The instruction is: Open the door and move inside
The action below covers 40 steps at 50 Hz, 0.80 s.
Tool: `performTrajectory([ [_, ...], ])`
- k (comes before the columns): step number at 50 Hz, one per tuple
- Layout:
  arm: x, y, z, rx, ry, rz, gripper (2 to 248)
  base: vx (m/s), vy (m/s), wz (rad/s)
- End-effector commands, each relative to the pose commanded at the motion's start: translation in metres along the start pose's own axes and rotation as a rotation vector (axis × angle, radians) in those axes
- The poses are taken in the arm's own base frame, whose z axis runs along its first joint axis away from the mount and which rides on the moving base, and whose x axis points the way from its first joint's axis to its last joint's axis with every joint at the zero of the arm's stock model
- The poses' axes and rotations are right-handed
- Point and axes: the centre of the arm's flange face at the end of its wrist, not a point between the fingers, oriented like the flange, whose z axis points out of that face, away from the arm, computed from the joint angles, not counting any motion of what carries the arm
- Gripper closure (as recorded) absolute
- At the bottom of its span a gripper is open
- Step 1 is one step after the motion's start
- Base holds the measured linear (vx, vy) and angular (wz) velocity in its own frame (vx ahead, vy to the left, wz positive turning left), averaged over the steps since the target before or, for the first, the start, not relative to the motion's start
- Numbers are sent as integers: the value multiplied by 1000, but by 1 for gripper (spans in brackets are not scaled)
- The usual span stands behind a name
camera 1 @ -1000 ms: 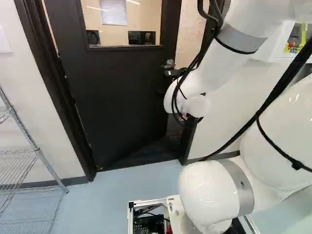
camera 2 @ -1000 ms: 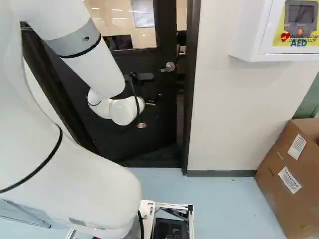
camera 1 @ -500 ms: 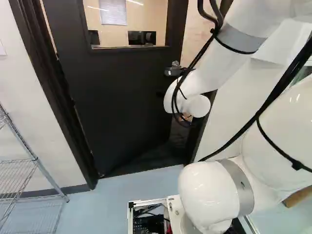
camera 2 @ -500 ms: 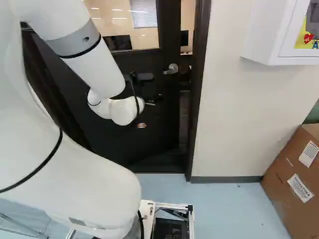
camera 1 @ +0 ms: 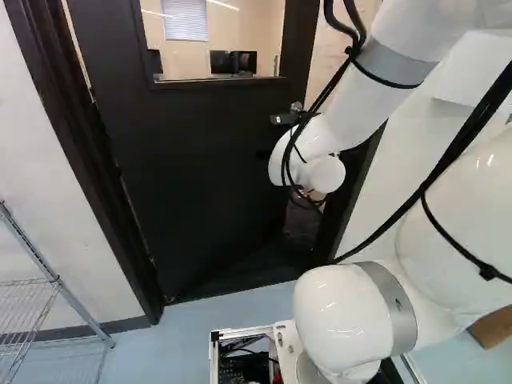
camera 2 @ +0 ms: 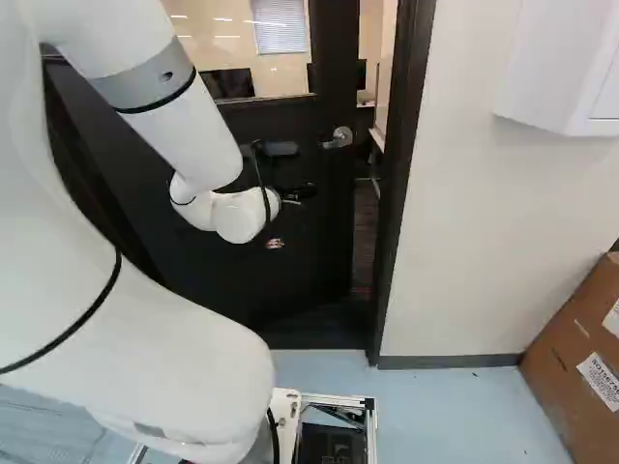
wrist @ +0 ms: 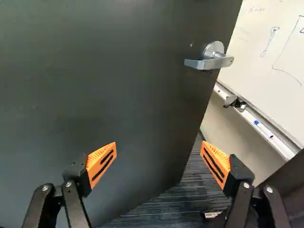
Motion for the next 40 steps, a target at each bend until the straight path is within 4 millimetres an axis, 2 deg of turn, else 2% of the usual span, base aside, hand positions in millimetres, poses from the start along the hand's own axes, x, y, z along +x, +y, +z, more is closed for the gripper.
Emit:
performTrajectory([
  [40, 0, 0, 0, 0, 0, 0, 3, 80, 64, -22],
])
